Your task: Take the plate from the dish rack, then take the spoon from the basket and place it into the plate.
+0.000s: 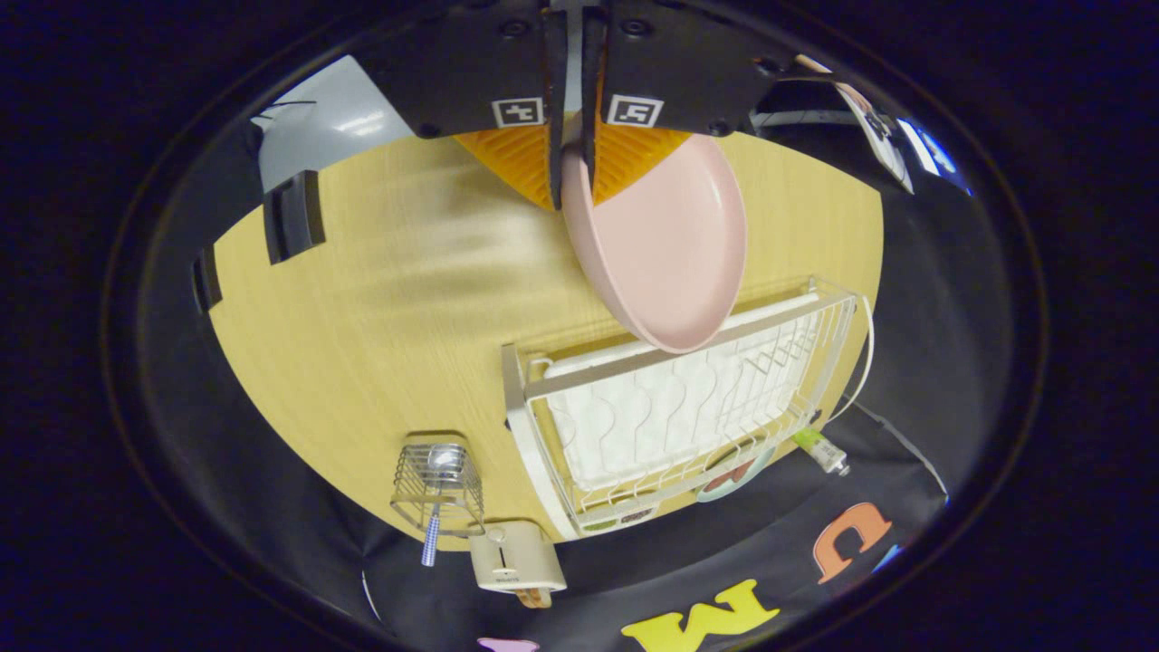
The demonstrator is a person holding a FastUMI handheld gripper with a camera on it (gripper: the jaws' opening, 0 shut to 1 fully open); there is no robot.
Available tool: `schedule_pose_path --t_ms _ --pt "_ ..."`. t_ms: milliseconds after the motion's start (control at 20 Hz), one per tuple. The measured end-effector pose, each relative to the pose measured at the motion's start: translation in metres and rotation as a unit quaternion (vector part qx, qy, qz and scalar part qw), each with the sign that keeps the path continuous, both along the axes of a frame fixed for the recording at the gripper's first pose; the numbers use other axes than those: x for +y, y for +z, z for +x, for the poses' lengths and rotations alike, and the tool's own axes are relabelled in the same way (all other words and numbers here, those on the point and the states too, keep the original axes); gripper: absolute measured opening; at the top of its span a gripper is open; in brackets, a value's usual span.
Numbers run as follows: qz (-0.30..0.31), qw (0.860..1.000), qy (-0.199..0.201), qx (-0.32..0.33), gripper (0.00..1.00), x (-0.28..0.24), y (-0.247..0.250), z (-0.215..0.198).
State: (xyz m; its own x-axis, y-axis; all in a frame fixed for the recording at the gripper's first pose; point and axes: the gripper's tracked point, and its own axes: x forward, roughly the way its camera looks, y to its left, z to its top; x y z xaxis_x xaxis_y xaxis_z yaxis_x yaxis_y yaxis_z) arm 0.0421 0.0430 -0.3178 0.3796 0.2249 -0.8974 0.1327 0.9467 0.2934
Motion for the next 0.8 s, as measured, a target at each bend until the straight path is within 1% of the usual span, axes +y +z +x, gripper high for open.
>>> schedule_pose_path --t_ms 100,250,350,400,450,500,700,800 --pt "0.016 1.0 -0.01 0.017 0.14 -0.002 -0.013 -0.001" --pt "0.023 0.999 -0.017 0.03 0.19 -0.007 -0.025 0.001" --pt "0.024 0.999 -0.012 0.032 0.21 -0.009 -0.025 0.002" --pt "0.019 0.999 -0.011 0.026 0.2 -0.012 -0.023 0.006" --pt "0.015 1.0 -0.007 0.023 0.23 -0.014 -0.019 0.007" --pt "0.01 1.0 0.0 0.015 0.38 -0.016 -0.015 0.007" --pt "-0.023 0.999 0.006 -0.032 0.98 -0.037 0.012 0.021" --pt "-0.044 0.997 0.012 -0.059 0.98 -0.054 0.029 0.028"
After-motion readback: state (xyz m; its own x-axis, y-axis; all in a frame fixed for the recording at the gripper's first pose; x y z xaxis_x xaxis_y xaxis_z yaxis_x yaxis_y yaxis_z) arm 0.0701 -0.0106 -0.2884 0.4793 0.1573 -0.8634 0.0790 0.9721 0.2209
